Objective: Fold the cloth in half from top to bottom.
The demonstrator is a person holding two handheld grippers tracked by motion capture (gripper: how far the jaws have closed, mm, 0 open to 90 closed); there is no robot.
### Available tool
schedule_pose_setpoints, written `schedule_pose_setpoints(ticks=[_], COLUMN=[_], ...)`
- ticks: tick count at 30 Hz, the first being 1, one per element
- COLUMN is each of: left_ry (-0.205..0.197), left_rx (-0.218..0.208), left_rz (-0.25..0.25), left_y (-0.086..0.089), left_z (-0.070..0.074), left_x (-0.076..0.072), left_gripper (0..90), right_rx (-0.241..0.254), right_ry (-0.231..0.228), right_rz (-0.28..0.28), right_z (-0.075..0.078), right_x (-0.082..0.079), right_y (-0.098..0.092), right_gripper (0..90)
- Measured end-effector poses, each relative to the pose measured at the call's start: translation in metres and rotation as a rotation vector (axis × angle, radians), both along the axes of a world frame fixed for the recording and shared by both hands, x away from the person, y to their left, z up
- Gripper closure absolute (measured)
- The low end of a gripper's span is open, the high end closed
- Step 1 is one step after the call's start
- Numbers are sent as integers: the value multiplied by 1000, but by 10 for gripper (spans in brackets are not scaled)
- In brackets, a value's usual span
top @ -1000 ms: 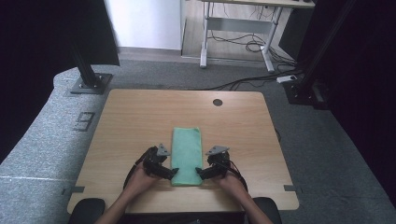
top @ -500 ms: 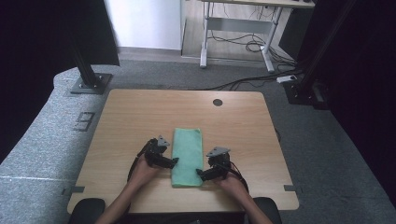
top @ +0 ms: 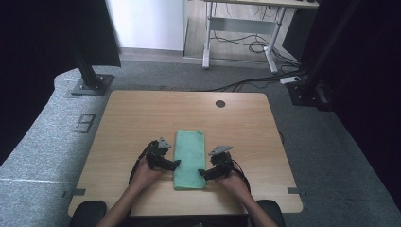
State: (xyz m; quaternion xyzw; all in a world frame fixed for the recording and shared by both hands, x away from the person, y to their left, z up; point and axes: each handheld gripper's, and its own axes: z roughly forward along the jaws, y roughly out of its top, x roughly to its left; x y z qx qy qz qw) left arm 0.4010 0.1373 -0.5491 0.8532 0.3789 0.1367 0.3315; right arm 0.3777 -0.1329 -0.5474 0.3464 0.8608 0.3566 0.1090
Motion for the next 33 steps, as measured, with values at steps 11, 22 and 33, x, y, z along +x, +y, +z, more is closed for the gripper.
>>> schedule_pose_setpoints(ticks=[11, 22, 33], left_ry=[1, 1, 1], left_rx=[3, 1, 1], left_rz=[-2, 2, 4], left_y=[0, 0, 0], left_z=[0, 0, 0], left_x=[0, 0, 0], left_gripper=[21, 22, 21], right_rx=[17, 34, 22], right_ry=[1, -14, -18], right_rz=[-9, -24, -43], right_z=[16, 30, 40], right_x=[26, 56, 89], right_y=[1, 9, 12], right_gripper=[91, 146, 306])
